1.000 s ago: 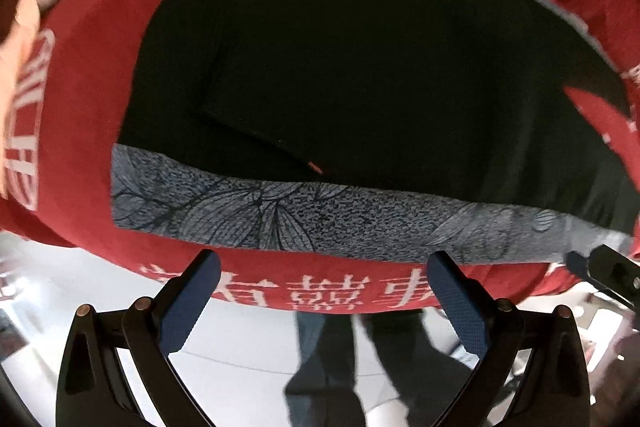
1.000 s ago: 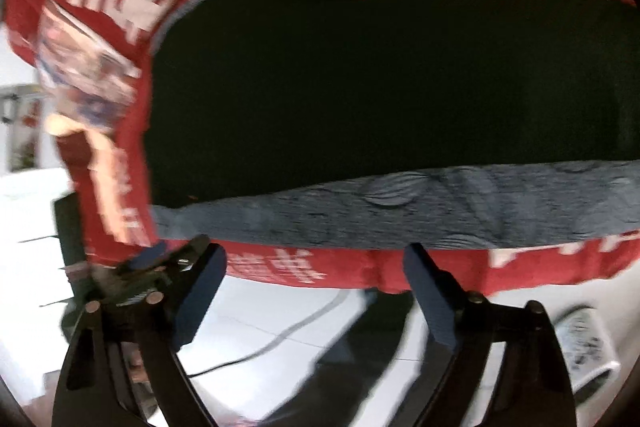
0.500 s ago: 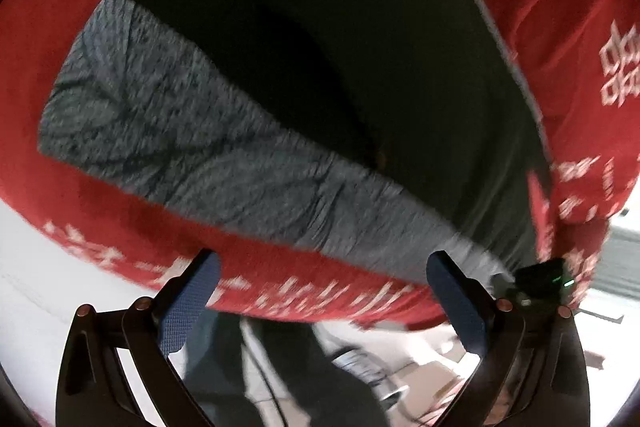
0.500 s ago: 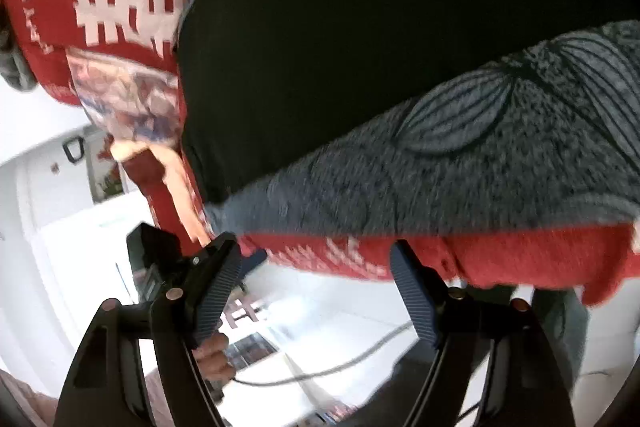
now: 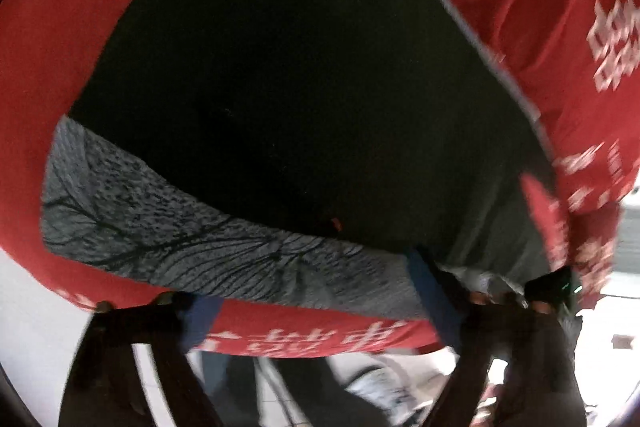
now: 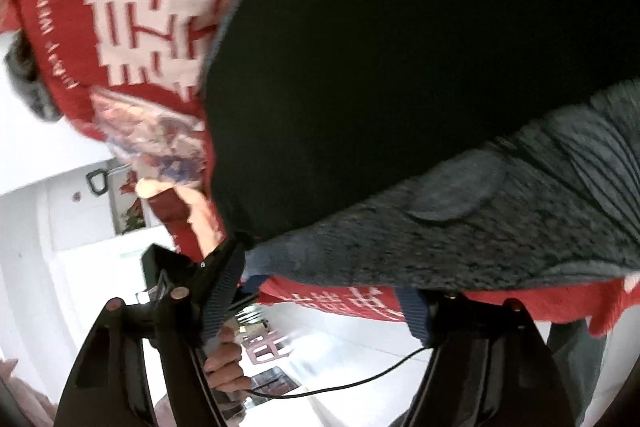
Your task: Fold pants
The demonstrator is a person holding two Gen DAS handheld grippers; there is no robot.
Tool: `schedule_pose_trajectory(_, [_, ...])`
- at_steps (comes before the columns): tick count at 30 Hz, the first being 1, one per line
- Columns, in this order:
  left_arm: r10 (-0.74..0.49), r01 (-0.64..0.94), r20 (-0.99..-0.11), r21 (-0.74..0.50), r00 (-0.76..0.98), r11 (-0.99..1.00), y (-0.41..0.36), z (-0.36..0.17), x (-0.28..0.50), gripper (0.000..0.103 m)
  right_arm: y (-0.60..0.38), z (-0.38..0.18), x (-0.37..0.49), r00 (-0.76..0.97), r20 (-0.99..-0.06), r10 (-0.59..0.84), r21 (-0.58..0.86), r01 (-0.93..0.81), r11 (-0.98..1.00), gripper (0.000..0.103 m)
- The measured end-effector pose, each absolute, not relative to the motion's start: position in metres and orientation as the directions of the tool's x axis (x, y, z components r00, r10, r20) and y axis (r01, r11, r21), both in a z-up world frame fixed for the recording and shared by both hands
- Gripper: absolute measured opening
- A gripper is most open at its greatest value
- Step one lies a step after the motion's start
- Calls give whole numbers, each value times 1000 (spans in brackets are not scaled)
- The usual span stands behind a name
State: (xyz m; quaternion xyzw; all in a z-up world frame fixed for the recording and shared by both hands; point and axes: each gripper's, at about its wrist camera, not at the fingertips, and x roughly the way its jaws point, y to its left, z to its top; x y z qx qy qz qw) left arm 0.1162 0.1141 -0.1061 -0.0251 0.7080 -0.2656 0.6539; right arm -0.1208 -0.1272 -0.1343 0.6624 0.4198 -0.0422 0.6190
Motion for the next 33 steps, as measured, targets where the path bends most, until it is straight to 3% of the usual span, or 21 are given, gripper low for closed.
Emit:
schedule_pose_trajectory(1, [-362, 322, -922, -388, -139, 864, 114, -104, 118, 58, -128, -139, -124, 640, -581, 503, 771, 631, 88, 18])
schedule_pose_trajectory(2, [-345, 326, -929, -369, -131, 870, 116, -102, 119, 49, -130, -143, -128, 639, -585, 499, 761, 645, 66, 7])
schedule_pose_trajectory(3, [-350, 325, -927, -375, -135, 868, 120, -100, 120, 30, -131, -141, -130, 649, -585, 486, 763, 644, 59, 6])
schedule_pose_trajectory(4, [-378, 309, -913, -408, -156, 859, 124, -100, 123, 23, -131, -136, -130, 653, -590, 475, 766, 639, 74, 6])
schedule_pose_trajectory(7, [-417, 281, -893, -449, -169, 848, 131, -91, 131, 20, -132, -107, -120, 641, -620, 454, 764, 623, 164, 5])
schedule_pose_trajectory(15, [-485, 381, -873, -469, -60, 797, 100, -10, 159, 20, -173, -35, -70, 635, -631, 446, 776, 526, 348, 5])
schedule_pose_trajectory(22, [-462, 452, -881, -373, 103, 810, 16, 12, 232, 20, -241, -21, 17, 590, -618, 520, 786, 454, 419, 5])
schedule_pose_trajectory(24, [-448, 441, -883, -349, 140, 826, 0, 5, 254, 27, -260, -28, 48, 572, -616, 542, 788, 453, 418, 5])
schedule_pose_trajectory(26, [-388, 423, -892, -267, 231, 866, -20, -6, 278, 55, -281, -41, 76, 572, -601, 559, 799, 451, 398, 5])
schedule_pose_trajectory(27, [-324, 392, -903, -200, 282, 898, -28, -15, 288, 81, -289, -47, 86, 569, -604, 557, 796, 458, 396, 5])
schedule_pose_trajectory(28, [-280, 362, -908, -159, 312, 918, -33, -24, 299, 89, -299, -57, 98, 560, -617, 553, 786, 475, 395, 5])
schedule_pose_trajectory(31, [-193, 299, -934, -100, 301, 949, -40, -48, 321, 89, -320, -96, 124, 525, -639, 562, 761, 537, 365, 8])
schedule_pose_trajectory(33, [-141, 233, -942, -70, 305, 970, -29, -49, 330, 89, -322, -115, 137, 466, -682, 564, 716, 585, 382, 15])
